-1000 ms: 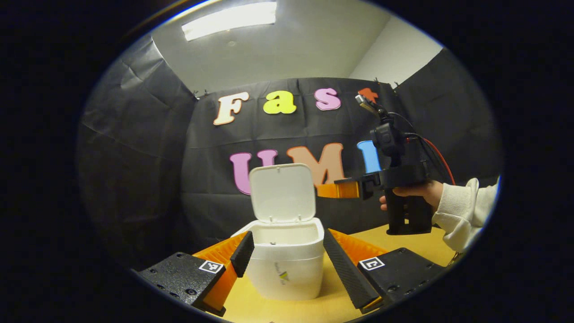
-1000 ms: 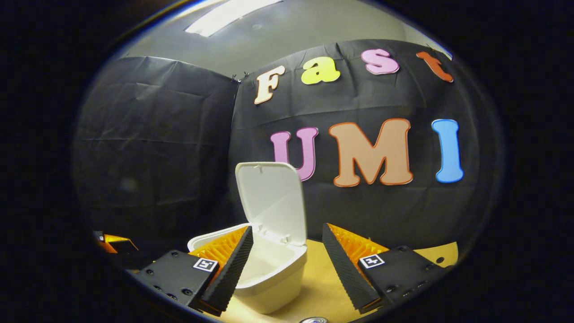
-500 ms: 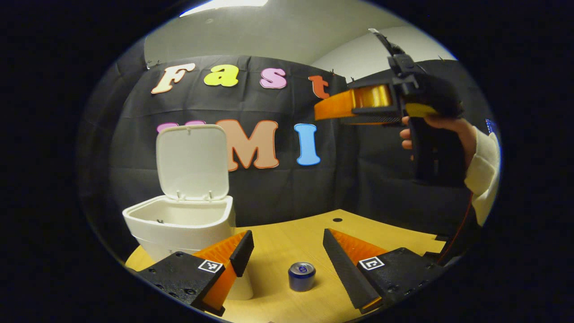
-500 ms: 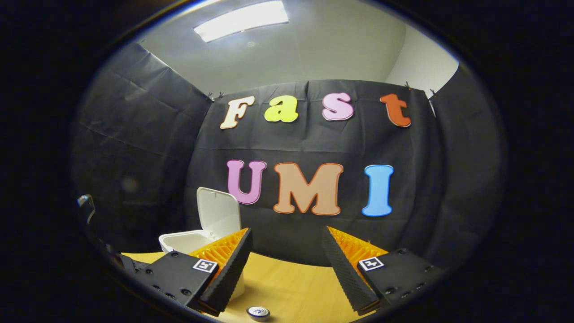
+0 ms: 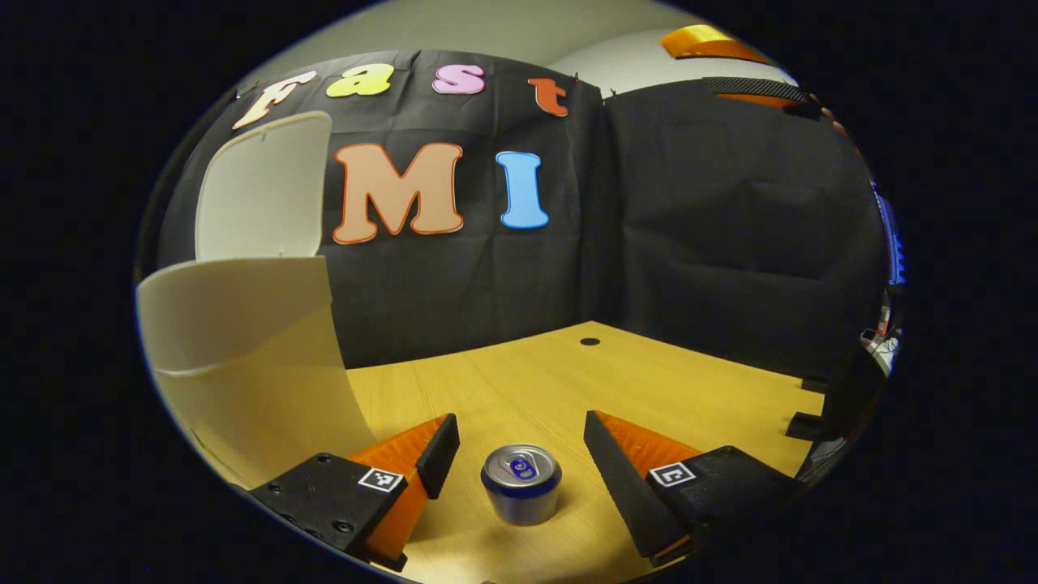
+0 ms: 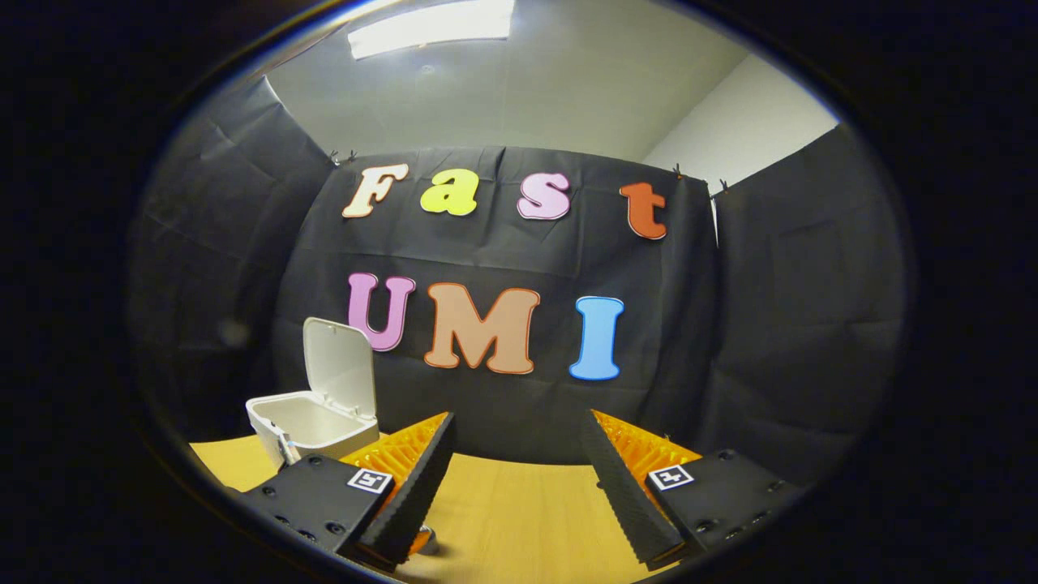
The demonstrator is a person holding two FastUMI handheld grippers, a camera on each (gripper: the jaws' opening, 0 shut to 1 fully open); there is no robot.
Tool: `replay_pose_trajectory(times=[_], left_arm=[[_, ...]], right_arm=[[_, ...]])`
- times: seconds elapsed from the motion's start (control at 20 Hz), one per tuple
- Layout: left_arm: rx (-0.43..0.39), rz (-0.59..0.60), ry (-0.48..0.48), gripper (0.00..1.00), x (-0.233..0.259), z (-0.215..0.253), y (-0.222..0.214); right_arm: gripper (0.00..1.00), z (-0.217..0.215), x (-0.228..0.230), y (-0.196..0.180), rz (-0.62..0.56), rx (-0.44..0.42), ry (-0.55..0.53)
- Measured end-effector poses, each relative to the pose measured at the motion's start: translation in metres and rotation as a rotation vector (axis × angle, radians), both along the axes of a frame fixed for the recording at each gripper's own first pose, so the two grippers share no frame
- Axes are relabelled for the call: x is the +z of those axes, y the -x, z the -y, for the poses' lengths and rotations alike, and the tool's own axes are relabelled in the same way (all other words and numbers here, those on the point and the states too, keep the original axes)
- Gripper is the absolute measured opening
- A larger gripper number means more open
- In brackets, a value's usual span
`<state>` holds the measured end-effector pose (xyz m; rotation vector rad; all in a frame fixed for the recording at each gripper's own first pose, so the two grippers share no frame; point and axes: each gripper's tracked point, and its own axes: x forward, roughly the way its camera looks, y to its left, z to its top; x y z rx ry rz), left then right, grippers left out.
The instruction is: Press the lid of the desktop garbage bin to open it, pick up the crumpled paper on the desktop and throw it into the bin, then pick up the pop can on the desktop and drop it into the bin, and finally close the garbage bin lid.
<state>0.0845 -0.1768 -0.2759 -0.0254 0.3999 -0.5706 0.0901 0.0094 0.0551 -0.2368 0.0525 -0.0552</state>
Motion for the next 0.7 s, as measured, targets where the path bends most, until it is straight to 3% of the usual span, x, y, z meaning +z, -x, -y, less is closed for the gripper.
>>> replay_pose_trajectory(times=[0.45,0.7], left_arm=[[-0.016,-0.110,-0.040,0.93,-0.064,0.005,0.001],[-0.004,-0.157,-0.041,0.78,-0.078,0.003,0.007]], right_arm=[[0.99,0.015,-0.021,0.008,-0.032,-0.084,-0.020],[0.99,0.016,-0.024,0.009,-0.037,-0.092,-0.039]])
